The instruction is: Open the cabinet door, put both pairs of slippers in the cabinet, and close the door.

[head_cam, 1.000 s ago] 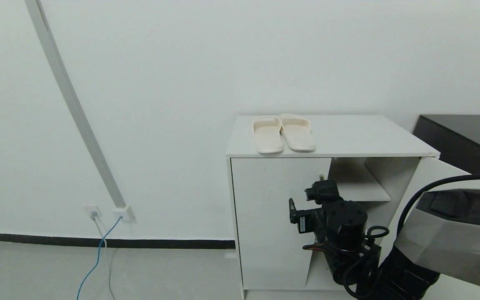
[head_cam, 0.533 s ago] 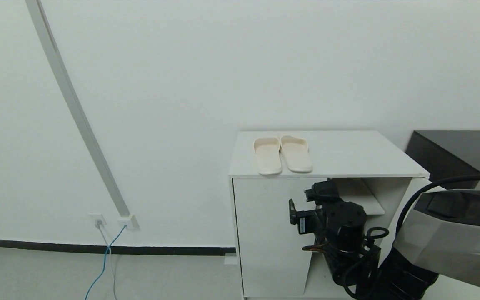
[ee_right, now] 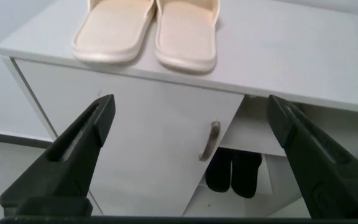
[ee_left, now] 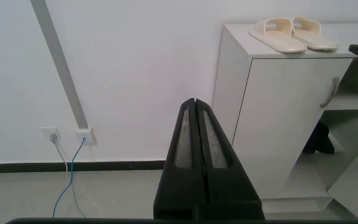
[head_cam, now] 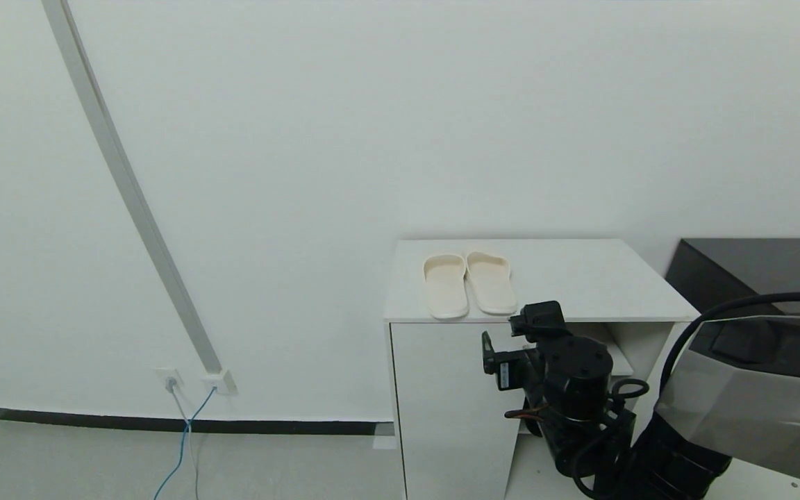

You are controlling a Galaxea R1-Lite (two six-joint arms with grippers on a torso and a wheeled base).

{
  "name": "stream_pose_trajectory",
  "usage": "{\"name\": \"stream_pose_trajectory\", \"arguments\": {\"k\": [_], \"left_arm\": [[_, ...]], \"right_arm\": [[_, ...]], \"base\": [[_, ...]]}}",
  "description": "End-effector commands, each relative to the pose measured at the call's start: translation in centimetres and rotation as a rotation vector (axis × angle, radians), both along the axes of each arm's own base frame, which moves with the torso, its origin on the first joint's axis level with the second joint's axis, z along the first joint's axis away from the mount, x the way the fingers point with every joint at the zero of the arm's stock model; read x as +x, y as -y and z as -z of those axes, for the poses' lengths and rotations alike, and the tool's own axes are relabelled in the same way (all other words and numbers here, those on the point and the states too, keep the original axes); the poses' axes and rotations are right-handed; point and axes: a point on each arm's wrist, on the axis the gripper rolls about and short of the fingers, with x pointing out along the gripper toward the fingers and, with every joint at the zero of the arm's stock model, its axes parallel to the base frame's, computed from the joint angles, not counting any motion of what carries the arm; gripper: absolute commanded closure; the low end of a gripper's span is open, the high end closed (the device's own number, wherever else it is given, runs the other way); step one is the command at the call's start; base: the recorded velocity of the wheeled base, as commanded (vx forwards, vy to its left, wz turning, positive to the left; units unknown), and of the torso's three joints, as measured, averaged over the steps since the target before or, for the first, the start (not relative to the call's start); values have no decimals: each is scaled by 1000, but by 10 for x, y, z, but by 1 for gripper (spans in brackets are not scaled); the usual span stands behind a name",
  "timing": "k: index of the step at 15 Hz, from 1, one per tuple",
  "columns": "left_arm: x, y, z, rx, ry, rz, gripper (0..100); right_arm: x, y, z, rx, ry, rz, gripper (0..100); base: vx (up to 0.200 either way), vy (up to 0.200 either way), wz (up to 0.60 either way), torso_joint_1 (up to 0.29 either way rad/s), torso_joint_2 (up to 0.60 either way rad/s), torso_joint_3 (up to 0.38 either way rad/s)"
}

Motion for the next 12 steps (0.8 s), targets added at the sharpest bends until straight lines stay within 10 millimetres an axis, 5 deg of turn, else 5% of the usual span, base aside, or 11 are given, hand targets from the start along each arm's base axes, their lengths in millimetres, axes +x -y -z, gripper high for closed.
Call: {"name": "stream_pose_trajectory", "arguments": {"k": [1, 12], "left_arm": [[0, 0, 0, 0, -1, -2, 100], [0, 0, 0, 1, -1, -2, 100]], "right_arm": [[0, 0, 1, -2, -2, 0, 0], [5, 1, -8, -36, 65, -47, 0]], "base": [[0, 0, 0, 173, -378, -217], [0, 0, 0, 158, -334, -176]]}}
